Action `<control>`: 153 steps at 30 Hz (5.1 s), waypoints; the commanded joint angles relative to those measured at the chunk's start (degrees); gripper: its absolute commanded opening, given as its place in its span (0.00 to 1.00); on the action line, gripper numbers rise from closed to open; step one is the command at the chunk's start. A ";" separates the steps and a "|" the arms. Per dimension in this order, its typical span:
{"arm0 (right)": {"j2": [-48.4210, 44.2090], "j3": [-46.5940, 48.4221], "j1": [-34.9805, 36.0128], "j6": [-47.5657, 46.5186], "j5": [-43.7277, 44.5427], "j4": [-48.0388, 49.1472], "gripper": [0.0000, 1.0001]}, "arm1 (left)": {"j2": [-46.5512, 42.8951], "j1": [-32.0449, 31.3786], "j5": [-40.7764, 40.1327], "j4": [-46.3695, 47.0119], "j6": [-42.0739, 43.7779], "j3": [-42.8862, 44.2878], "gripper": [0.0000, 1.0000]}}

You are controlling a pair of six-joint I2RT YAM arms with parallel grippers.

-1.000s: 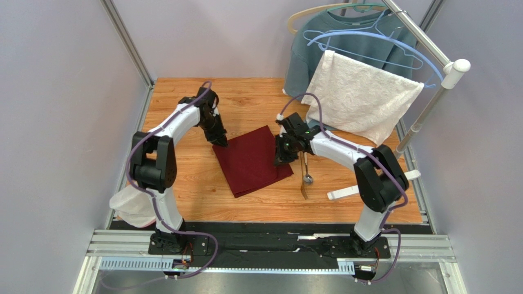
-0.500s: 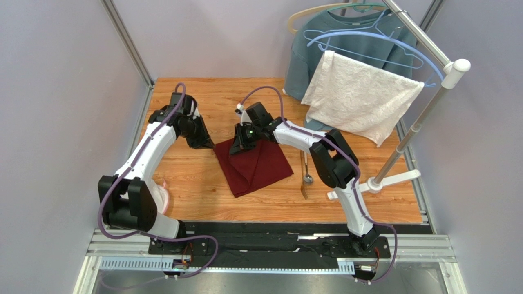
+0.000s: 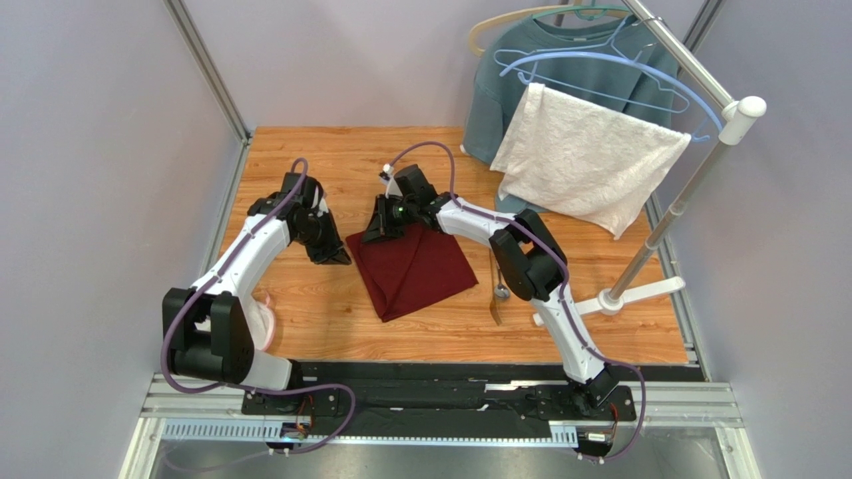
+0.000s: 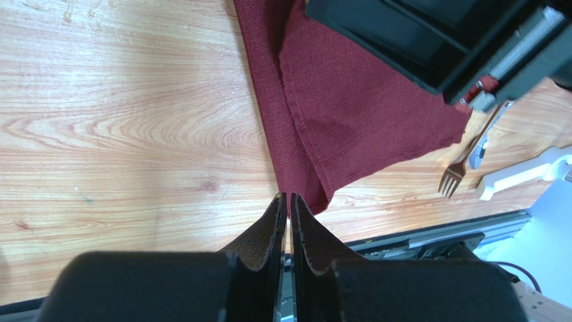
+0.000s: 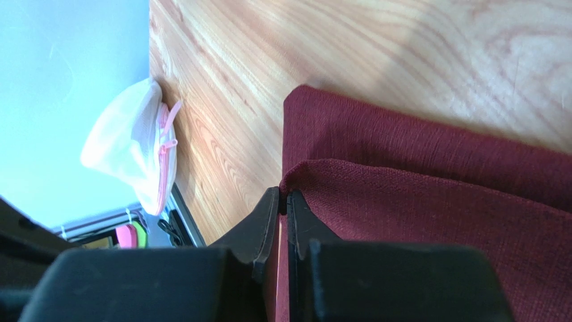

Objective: Fold the napkin into a case and place the utensils inside
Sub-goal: Fold the top corner of the square-folded napkin at the center of the board, then smooth out the upper triangle-folded napkin at the center of the board.

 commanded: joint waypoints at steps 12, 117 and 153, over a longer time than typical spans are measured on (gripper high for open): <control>6.07 8.87 -0.71 5.13 1.31 3.61 0.05 | -3.71 0.03 1.31 1.28 0.69 -1.55 0.12; -24.07 -3.61 5.60 -26.16 31.62 -36.29 0.72 | 28.01 4.87 4.03 4.00 0.61 20.33 0.47; -26.97 -17.49 19.06 -23.79 31.80 -27.06 0.74 | 28.92 -2.07 -9.51 1.97 -11.43 13.68 0.41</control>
